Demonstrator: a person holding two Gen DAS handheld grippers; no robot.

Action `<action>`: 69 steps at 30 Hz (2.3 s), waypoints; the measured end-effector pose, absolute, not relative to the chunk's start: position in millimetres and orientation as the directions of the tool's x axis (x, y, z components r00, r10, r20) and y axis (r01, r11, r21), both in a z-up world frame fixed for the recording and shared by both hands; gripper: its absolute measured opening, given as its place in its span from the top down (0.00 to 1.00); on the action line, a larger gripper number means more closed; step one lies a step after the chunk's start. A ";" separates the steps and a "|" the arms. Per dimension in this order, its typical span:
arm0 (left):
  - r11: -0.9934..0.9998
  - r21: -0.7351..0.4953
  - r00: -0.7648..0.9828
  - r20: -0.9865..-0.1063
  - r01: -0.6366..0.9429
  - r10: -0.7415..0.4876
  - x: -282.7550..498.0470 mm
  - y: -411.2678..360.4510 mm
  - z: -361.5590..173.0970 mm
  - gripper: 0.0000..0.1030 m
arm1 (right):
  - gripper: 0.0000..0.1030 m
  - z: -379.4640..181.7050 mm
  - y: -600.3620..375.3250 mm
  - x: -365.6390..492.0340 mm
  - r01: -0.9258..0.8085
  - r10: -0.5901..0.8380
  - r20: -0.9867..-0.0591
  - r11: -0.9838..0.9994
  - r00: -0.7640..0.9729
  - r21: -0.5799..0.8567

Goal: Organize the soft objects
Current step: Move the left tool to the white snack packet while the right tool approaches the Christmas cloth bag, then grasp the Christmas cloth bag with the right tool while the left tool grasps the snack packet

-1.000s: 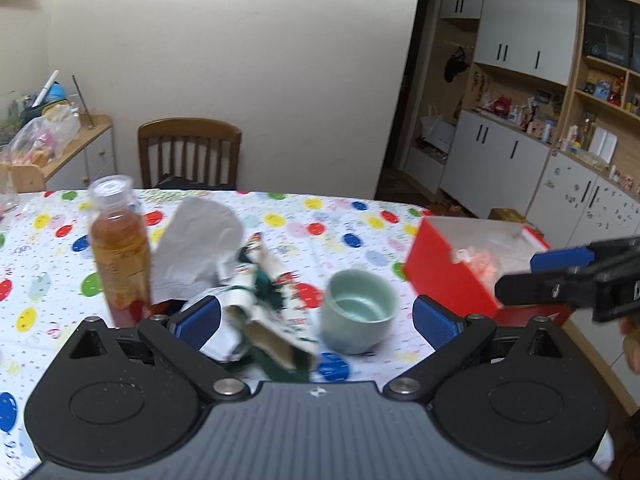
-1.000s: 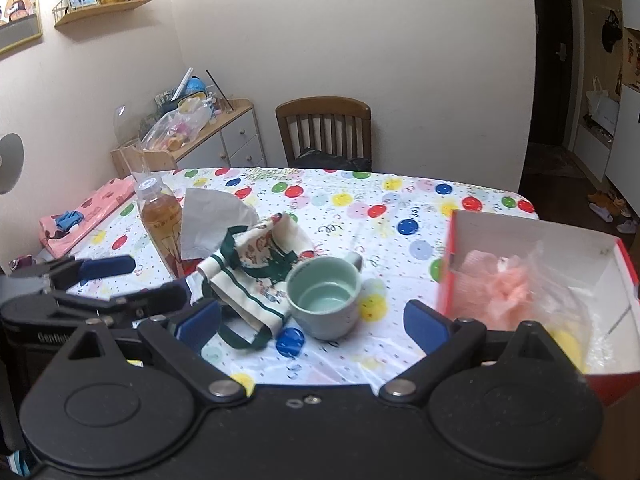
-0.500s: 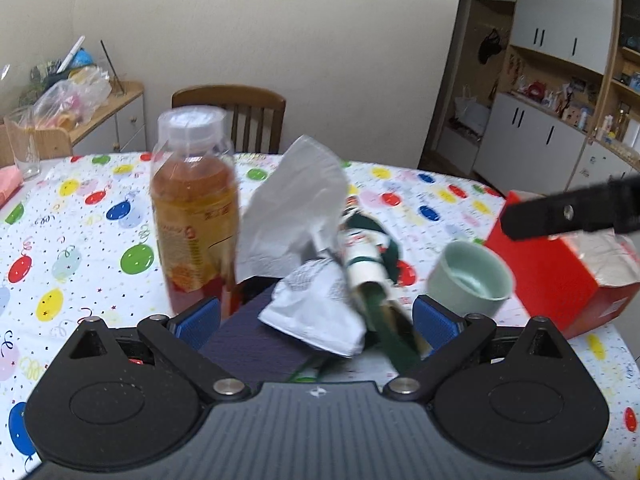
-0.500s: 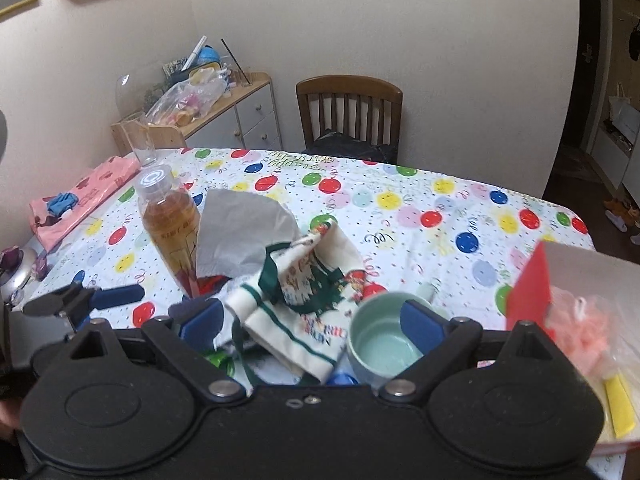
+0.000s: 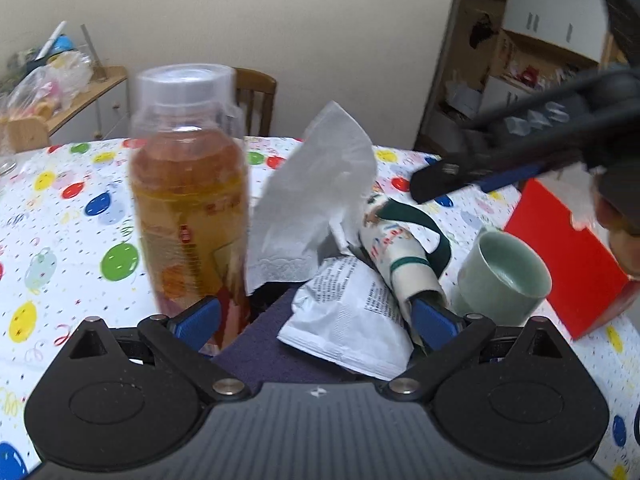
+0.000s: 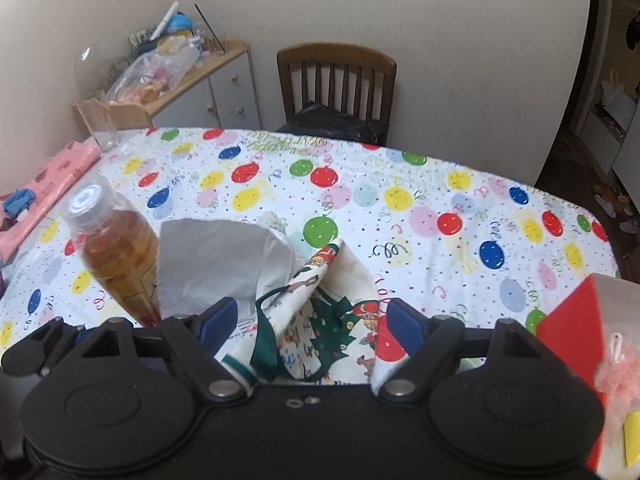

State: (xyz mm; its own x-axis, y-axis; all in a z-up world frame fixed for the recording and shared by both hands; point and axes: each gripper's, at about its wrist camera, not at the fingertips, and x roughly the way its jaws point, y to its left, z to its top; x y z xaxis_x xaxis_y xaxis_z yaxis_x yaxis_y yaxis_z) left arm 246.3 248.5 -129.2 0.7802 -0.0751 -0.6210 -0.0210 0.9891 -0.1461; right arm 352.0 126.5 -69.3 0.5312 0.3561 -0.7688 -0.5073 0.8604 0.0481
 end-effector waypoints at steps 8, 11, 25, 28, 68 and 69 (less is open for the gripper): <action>0.988 -0.157 0.754 -0.647 0.009 -0.110 271.5 241.3 -142.1 0.09 | 0.29 -95.7 149.1 365.2 -0.505 0.316 -0.819 0.862 0.478 0.038; 0.987 -0.161 0.751 -0.648 0.028 -0.127 276.9 237.4 -142.6 0.14 | 0.33 -105.9 152.0 368.1 -0.497 0.296 -0.833 0.867 0.467 0.030; 0.996 -0.083 0.741 -0.667 0.036 -0.082 284.4 217.3 -147.2 0.33 | 0.65 -114.7 145.6 363.3 -0.479 0.302 -0.839 0.876 0.453 0.057; 0.995 -0.086 0.740 -0.667 0.043 -0.090 284.3 216.7 -145.8 0.39 | 0.69 -112.7 144.1 360.7 -0.478 0.303 -0.836 0.876 0.458 0.056; 0.953 -0.236 0.760 -0.580 0.189 -0.294 238.7 230.9 -119.2 0.20 | 0.87 -77.9 55.8 331.3 -0.497 0.408 -0.807 0.851 0.427 0.168; 0.960 -0.219 0.760 -0.590 0.175 -0.273 240.4 230.0 -118.7 0.20 | 0.87 -77.3 54.0 329.2 -0.507 0.412 -0.809 0.845 0.420 0.167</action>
